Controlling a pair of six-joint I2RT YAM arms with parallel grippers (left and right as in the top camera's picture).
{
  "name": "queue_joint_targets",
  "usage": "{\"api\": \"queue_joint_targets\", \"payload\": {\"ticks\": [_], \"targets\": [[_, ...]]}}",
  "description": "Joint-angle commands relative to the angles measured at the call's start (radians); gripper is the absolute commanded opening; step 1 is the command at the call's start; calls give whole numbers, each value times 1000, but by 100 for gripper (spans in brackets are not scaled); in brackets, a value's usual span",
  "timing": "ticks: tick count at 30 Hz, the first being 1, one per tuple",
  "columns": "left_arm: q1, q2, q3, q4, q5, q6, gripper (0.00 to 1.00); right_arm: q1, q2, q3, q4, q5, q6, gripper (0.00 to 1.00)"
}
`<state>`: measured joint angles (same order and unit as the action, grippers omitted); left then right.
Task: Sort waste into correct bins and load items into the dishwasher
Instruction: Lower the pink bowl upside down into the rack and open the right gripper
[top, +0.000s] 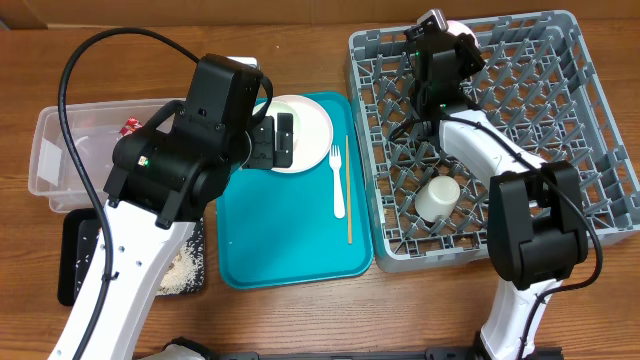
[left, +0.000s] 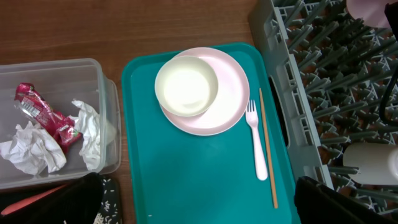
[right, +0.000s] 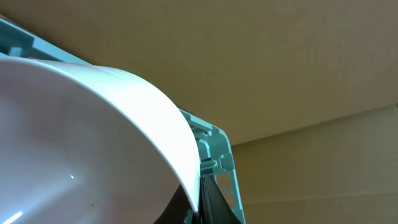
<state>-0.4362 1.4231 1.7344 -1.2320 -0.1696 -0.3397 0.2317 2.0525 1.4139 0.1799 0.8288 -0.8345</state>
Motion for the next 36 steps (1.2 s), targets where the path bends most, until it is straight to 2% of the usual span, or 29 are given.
{"api": "queue_joint_targets", "payload": {"ticks": [1, 13, 16, 19, 22, 29, 36], "targets": [[6, 2, 16, 2, -17, 11, 100, 21, 3, 6, -18, 87, -7, 4], [6, 2, 16, 2, -17, 11, 100, 116, 3, 6, -18, 293, -7, 7], [6, 2, 16, 2, -17, 11, 100, 139, 3, 6, -19, 334, -4, 15], [6, 2, 16, 2, -17, 11, 100, 153, 3, 6, -24, 369, -4, 16], [6, 2, 16, 2, -17, 11, 100, 154, 3, 6, -96, 367, 18, 17], [6, 2, 16, 2, -17, 11, 100, 154, 3, 6, -298, 294, 212, 17], [6, 2, 16, 2, -17, 11, 100, 191, 3, 6, -317, 269, 245, 17]]}}
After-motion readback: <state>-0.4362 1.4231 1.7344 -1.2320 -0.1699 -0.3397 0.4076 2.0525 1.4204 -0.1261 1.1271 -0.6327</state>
